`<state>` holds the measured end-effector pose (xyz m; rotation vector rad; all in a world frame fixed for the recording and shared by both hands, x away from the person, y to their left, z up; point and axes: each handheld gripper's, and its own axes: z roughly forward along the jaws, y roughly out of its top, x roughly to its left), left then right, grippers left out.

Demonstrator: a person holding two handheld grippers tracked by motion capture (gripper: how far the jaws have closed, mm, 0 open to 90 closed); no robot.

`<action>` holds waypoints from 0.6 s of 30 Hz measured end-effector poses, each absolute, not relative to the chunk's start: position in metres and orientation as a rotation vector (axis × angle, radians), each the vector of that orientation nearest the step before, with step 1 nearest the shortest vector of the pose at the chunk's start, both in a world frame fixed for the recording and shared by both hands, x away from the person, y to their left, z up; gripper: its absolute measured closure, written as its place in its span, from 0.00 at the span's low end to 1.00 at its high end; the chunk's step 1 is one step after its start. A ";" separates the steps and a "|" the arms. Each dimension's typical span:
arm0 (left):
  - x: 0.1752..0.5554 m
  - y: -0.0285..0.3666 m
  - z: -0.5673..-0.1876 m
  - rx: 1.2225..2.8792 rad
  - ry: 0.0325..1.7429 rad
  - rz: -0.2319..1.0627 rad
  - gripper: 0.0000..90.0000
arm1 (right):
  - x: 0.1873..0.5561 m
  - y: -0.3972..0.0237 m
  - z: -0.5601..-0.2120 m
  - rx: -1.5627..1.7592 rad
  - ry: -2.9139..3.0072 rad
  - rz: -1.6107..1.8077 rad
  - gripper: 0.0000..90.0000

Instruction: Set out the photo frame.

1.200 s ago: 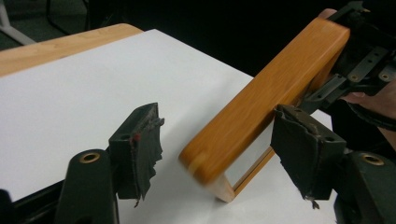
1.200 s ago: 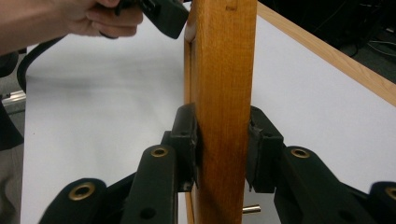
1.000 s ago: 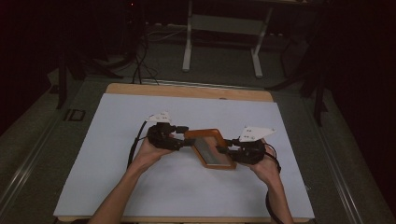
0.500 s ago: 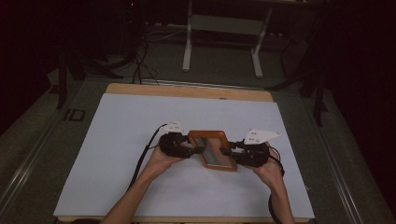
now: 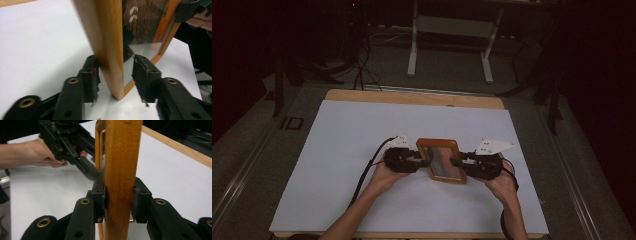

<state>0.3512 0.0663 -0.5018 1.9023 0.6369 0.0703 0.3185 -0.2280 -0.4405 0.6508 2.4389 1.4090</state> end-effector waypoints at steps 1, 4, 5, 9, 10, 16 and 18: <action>0.353 0.067 -0.502 1.894 0.644 0.052 0.71 | 0.319 -0.230 -0.441 0.671 2.432 1.403 0.75; 0.354 0.067 -0.502 1.892 0.625 0.043 0.72 | 0.319 -0.236 -0.445 0.688 2.428 1.453 0.76; 0.354 0.066 -0.502 1.893 0.625 0.046 0.72 | 0.319 -0.237 -0.446 0.691 2.426 1.460 0.76; 0.358 0.066 -0.504 1.885 0.636 0.028 0.52 | 0.319 -0.236 -0.445 0.675 2.431 1.451 0.76; 0.359 0.067 -0.504 1.877 0.639 0.019 0.46 | 0.319 -0.236 -0.445 0.669 2.432 1.446 0.76; 0.363 0.064 -0.507 1.841 0.600 -0.040 0.37 | 0.318 -0.236 -0.445 0.641 2.440 1.446 0.76; 0.363 0.061 -0.506 1.845 0.578 -0.046 0.37 | 0.318 -0.236 -0.445 0.631 2.444 1.446 0.76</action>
